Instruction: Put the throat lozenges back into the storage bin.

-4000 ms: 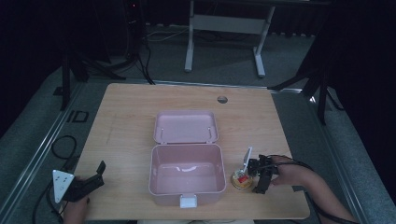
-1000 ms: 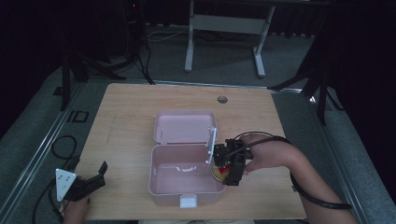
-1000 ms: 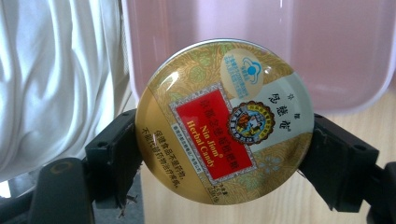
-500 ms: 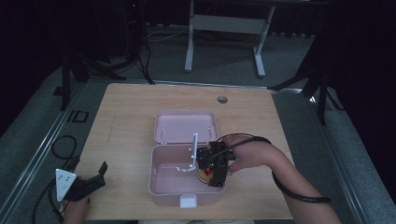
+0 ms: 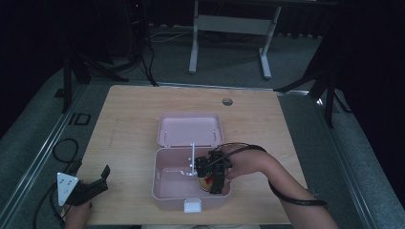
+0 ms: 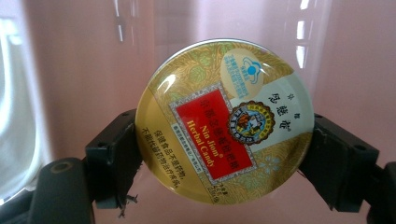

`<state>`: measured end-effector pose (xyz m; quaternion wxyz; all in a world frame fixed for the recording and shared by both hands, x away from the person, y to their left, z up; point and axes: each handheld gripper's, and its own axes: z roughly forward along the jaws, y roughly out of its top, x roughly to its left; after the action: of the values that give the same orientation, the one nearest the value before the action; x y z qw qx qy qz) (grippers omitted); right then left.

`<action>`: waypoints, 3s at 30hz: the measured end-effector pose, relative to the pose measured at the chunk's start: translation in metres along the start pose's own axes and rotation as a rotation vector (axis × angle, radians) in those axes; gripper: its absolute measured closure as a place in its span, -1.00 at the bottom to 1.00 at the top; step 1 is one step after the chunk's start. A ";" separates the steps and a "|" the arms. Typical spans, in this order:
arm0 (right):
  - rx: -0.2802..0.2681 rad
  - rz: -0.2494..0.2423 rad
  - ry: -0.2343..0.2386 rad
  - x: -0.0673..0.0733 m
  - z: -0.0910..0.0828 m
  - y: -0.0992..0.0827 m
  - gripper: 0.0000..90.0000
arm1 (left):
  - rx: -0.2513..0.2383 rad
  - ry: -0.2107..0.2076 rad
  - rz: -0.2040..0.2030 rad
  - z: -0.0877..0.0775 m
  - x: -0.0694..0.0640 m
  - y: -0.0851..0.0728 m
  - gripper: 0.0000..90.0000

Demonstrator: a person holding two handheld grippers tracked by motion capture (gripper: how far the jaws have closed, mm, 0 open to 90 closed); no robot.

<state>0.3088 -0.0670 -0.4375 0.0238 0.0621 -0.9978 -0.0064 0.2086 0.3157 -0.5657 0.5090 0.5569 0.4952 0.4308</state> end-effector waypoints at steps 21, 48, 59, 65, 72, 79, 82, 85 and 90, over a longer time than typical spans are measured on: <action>0.105 0.019 0.016 -0.010 0.043 0.009 -0.56 | 0.003 0.002 0.015 0.000 0.000 0.000 -0.98; 0.080 0.041 0.016 -0.015 0.036 0.007 -0.71 | 0.003 0.002 0.011 0.000 0.000 0.000 -0.98; -0.205 0.081 -0.025 -0.007 -0.024 -0.025 -0.72 | 0.002 0.001 0.010 0.000 0.000 0.000 -0.98; -0.353 0.085 -0.099 0.002 -0.056 -0.058 -0.73 | 0.002 0.000 0.011 0.000 0.000 0.000 -0.98; -0.381 0.159 -0.152 0.001 -0.055 -0.103 -0.73 | 0.002 0.000 0.012 0.000 -0.001 0.000 -0.98; -0.399 0.254 -0.164 -0.002 -0.022 -0.143 -0.73 | 0.006 0.002 0.017 0.000 -0.001 0.000 -0.98; -0.430 0.295 -0.174 -0.004 -0.006 -0.157 -0.73 | 0.006 0.002 0.017 0.000 -0.001 0.000 -0.98; -0.475 0.336 -0.210 -0.006 0.004 -0.166 -0.73 | 0.005 0.000 0.017 0.000 -0.001 0.000 -0.98; -0.639 0.481 -0.282 -0.010 0.045 -0.191 -0.74 | 0.006 -0.001 0.018 0.000 -0.001 0.000 -0.98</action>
<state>0.3399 -0.2546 -0.4862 -0.0942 -0.1844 -0.9251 -0.3183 0.2086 0.3145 -0.5655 0.5036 0.5630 0.4912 0.4337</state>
